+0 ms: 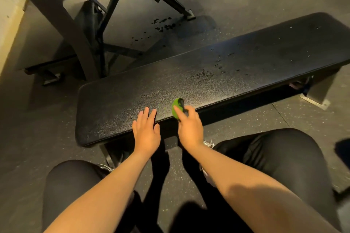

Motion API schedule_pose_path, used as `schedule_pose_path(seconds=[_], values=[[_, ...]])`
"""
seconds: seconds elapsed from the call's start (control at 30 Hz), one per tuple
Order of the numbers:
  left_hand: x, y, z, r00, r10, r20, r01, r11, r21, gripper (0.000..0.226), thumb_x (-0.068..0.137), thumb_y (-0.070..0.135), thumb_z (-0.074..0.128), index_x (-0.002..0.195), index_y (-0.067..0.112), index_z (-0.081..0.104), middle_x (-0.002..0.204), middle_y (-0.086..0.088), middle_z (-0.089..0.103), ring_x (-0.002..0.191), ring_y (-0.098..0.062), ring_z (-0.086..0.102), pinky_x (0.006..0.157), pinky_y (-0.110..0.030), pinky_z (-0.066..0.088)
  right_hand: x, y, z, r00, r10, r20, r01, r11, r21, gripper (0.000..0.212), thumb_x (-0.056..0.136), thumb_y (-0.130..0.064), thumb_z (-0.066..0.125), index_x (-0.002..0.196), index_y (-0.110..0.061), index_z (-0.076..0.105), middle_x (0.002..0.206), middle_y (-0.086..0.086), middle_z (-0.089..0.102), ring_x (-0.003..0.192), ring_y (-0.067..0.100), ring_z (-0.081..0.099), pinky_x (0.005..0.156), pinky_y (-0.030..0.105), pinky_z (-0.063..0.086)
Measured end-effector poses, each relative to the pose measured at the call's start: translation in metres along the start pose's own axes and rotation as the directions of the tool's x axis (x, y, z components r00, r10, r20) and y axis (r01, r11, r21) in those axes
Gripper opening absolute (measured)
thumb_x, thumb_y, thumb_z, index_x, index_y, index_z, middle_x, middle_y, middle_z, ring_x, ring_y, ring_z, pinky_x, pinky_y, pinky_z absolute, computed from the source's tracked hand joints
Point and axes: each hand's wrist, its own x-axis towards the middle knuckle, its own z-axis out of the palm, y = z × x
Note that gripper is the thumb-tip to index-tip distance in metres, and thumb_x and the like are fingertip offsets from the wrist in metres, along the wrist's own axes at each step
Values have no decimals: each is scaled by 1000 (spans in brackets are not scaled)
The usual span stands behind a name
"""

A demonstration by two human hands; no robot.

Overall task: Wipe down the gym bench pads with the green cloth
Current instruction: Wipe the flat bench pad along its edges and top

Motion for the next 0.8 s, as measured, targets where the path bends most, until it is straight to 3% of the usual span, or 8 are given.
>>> schedule_pose_path(seconds=[0.13,0.23,0.33,0.43,0.57,0.63,0.7,0.8], values=[[-6,7,4,999,-6,-39,4,999,-39,57,104,8,42,157,23,29,167,-4,13,155,-24,1,122,-43,-4,10,23,-11,930,351,-113,-316,916,246,58,88,0,63,135,-31,48,117,0,31,96,26,51,89,42,50],[-5,1,2,999,7,-34,-10,997,-72,56,103,6,41,156,24,32,167,-3,14,155,-22,2,122,-40,-4,10,11,-7,877,469,-104,-402,836,374,50,92,-1,61,130,-29,47,113,-4,31,90,22,53,87,35,48],[-6,-1,2,999,11,-30,-14,995,-99,56,103,5,41,155,24,33,167,-2,15,155,-21,2,124,-41,-4,6,-5,3,891,446,-85,-368,818,441,45,91,1,61,123,-28,51,113,-5,34,91,16,53,89,31,49],[-5,3,3,999,-19,-48,13,994,-109,54,102,6,42,153,23,37,166,-1,19,155,-20,5,124,-43,-1,-9,-25,25,952,306,-30,-259,851,457,49,86,5,62,122,-28,55,115,-3,36,91,13,53,87,34,52],[-1,11,-1,995,-79,-57,72,992,-105,54,100,8,42,152,24,40,165,-1,21,154,-20,7,124,-43,3,-25,-37,45,978,117,174,-185,872,453,51,92,-4,54,136,-30,53,128,6,42,104,26,56,92,34,49],[-1,18,-2,994,-88,-60,83,993,-78,55,98,8,42,151,24,41,165,-1,22,154,-21,8,124,-43,6,-22,-33,44,981,84,176,-148,910,388,52,92,-7,54,136,-34,50,120,4,43,97,28,58,86,39,52],[-2,25,-1,996,-60,-58,56,996,-69,55,97,6,43,148,23,45,164,-2,26,152,-25,12,123,-40,8,-17,-24,36,982,101,159,-145,946,291,57,86,-6,56,133,-38,47,111,1,41,86,29,58,76,45,52],[-2,32,1,998,-26,-54,20,994,-106,54,94,1,46,144,21,51,160,-5,32,147,-26,19,122,-36,11,-9,1,17,961,269,70,-278,918,282,60,82,-2,57,124,-42,40,109,0,35,81,30,55,73,45,51]])
